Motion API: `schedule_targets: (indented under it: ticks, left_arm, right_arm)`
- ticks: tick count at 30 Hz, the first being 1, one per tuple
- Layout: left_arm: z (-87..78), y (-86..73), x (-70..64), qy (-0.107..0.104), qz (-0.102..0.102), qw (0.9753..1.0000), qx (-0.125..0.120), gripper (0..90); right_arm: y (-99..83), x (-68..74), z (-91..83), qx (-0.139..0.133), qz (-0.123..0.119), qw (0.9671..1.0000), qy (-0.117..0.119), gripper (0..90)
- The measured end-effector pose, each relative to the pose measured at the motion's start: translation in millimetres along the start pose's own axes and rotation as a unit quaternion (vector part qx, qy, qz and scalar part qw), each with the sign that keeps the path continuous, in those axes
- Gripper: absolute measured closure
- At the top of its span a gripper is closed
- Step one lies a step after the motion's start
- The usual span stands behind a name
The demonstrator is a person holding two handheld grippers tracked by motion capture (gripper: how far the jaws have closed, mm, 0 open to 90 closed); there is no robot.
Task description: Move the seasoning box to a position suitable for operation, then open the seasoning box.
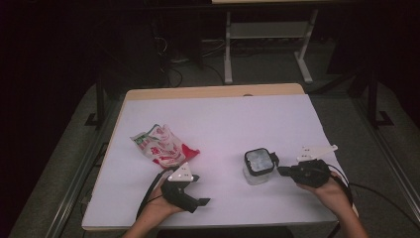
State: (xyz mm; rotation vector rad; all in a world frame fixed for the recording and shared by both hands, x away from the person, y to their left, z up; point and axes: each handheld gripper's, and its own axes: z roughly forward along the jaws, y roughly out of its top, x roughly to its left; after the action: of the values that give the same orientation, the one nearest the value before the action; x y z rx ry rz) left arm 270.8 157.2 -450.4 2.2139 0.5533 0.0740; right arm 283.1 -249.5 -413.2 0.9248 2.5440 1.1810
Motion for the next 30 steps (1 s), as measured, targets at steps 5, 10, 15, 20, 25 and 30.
schedule_targets:
  ticks: [5,10,15,20,25,30]
  left_arm:
    - [0.3,0.7,-1.1,0.002,0.005,1.0000,0.006,13.4]
    - [1.6,0.9,-3.0,0.001,0.005,0.9999,0.009,13.4]
    - [1.6,1.9,-3.2,0.000,0.008,0.9999,0.010,13.4]
    - [1.8,5.4,-4.6,-0.002,0.003,1.0000,0.004,13.4]
    - [0.0,13.8,-5.1,-0.003,0.000,1.0000,-0.005,13.4]
    - [2.0,24.0,-2.4,-0.013,-0.004,0.9999,-0.002,13.3]
  right_arm:
    - [-7.2,-5.8,-4.7,0.002,0.013,0.9999,-0.011,78.7]
    - [-9.0,-10.3,-6.6,-0.006,0.020,0.9996,-0.019,64.0]
    - [-11.2,-14.5,-2.2,-0.008,0.030,0.9993,-0.021,54.4]
    - [-12.9,-16.8,-4.7,-0.018,0.036,0.9989,-0.022,43.5]
    - [-13.3,-17.2,-3.9,-0.018,0.042,0.9986,-0.026,37.5]
    - [-13.8,-15.1,-5.0,-0.022,0.042,0.9983,-0.033,34.5]
